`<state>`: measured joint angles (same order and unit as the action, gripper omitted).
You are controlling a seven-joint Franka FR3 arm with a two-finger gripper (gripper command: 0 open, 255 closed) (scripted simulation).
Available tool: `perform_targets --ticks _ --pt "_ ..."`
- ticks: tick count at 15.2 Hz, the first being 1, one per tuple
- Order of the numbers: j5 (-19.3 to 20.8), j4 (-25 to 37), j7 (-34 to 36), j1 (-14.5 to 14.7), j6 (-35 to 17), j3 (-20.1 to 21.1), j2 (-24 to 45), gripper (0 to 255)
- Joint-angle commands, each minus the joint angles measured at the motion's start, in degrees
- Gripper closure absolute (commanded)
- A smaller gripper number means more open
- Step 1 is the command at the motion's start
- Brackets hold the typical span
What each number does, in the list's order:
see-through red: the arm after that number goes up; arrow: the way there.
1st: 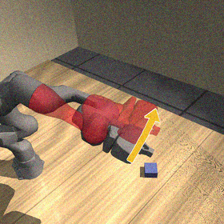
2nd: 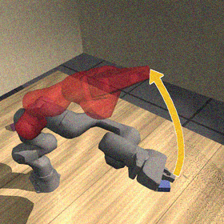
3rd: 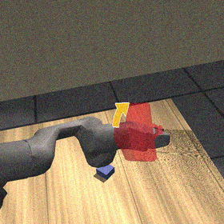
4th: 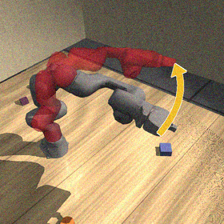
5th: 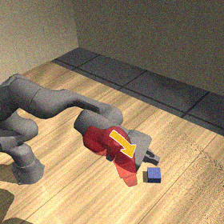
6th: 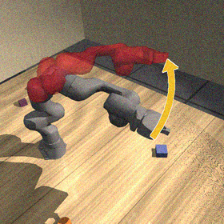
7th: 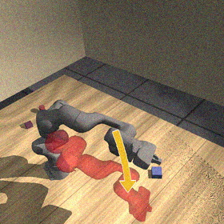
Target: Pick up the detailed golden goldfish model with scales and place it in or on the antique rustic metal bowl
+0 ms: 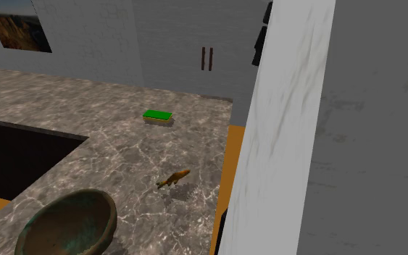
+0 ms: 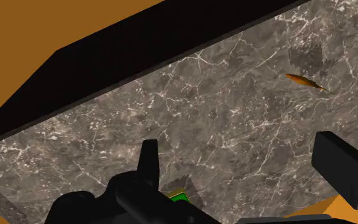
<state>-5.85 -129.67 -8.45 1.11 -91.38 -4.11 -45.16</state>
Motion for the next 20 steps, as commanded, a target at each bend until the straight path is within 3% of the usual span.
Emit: perform_targets --ticks 1,12,20 --pt "0.0 0.0 0.0 0.0 0.0 0.0 0.0 0" --pt "1.86 -2.21 -8.09 8.1 -13.89 8.27 13.53 0" --pt "5.46 -2.33 -12.18 12.72 -23.21 14.69 24.46 0"
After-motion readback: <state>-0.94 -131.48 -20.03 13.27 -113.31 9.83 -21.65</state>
